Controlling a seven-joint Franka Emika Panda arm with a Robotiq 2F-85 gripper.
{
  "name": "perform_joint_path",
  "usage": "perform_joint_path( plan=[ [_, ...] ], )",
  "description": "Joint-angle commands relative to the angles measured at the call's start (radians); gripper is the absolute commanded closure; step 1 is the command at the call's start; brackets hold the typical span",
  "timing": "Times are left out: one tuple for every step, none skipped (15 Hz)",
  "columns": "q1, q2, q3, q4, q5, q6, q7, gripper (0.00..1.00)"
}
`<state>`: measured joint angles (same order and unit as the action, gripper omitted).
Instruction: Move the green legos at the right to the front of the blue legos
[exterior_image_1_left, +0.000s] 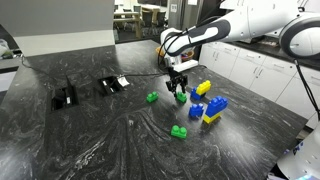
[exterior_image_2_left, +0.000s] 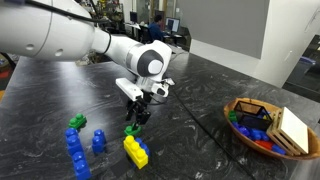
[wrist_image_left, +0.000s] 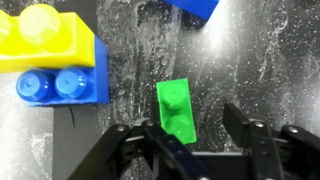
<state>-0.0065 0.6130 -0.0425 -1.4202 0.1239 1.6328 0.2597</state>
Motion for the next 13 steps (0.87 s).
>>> perform_joint_path(
  plan=[
    [0.0, 0.001, 0.0, 0.003, 0.0, -0.004, 0.0, 0.08],
    [0.0, 0.003, 0.0, 0.0, -0.001, -0.002, -0.001, 0.07],
    [-0.003, 0.002, 0.004, -0.007, 0.008, -0.003, -0.006, 0.02],
    [-0.002, -0.005, 0.002, -0.018, 0.005, 0.002, -0.007, 0.01],
    [0.0, -0.013, -0.001, -0.026, -0.001, 0.004, -0.003, 0.0],
    [0.001, -0.021, -0.003, -0.03, -0.005, 0.003, -0.001, 0.0],
    [0.0, 0.001, -0.001, -0.007, 0.0, -0.003, 0.0, 0.0],
    [0.0, 0.001, -0.001, -0.006, 0.0, -0.003, 0.0, 0.0],
    [0.0, 0.002, -0.001, -0.007, 0.0, -0.003, 0.0, 0.0],
    [0.0, 0.002, -0.001, -0.007, 0.0, -0.003, 0.0, 0.0],
    [0.0, 0.002, -0.001, -0.006, 0.0, -0.003, 0.0, 0.0],
    [0.0, 0.002, -0.001, -0.006, 0.0, -0.003, 0.0, 0.0],
    [0.0, 0.002, -0.001, -0.006, 0.0, -0.003, 0.0, 0.0]
  ],
)
